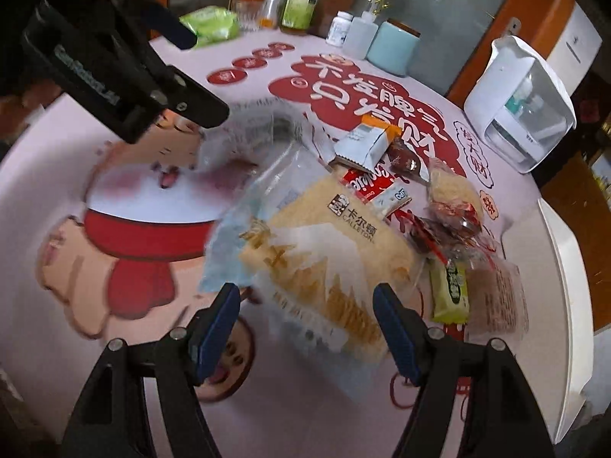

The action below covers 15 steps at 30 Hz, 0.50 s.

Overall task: Organize snacks
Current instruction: 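Grasp the silver snack bag with the left tool while the right tool grasps the bread bag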

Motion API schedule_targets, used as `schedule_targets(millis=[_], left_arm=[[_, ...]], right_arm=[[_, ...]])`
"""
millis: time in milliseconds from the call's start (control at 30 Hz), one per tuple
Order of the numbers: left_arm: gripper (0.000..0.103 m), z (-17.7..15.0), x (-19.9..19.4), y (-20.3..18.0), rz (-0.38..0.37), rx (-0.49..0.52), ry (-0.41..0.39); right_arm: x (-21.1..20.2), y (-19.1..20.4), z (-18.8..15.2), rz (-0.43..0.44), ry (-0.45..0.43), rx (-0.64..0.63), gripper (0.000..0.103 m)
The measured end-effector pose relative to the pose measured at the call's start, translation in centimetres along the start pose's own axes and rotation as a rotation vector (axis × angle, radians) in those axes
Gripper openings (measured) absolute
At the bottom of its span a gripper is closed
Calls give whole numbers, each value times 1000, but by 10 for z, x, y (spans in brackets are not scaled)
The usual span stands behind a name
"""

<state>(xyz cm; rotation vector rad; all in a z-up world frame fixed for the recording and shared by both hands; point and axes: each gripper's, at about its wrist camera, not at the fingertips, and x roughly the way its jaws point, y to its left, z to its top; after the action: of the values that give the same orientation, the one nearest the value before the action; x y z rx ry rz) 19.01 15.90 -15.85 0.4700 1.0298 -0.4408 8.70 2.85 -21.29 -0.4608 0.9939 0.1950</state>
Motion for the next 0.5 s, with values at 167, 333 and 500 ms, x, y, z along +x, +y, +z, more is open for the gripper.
schedule_targets(millis=[167,333,500], left_arm=[[99,8,25,0,-27,74,46],[99,17,43,2,-66,97,80],[99,31,61,5,-137,66,119]], right_arm=[[17,-4,2,-45,-6,-8,71],[10,-7,7,-33,-26,12,45],[-3,-19,11,-25,-50,112,36]])
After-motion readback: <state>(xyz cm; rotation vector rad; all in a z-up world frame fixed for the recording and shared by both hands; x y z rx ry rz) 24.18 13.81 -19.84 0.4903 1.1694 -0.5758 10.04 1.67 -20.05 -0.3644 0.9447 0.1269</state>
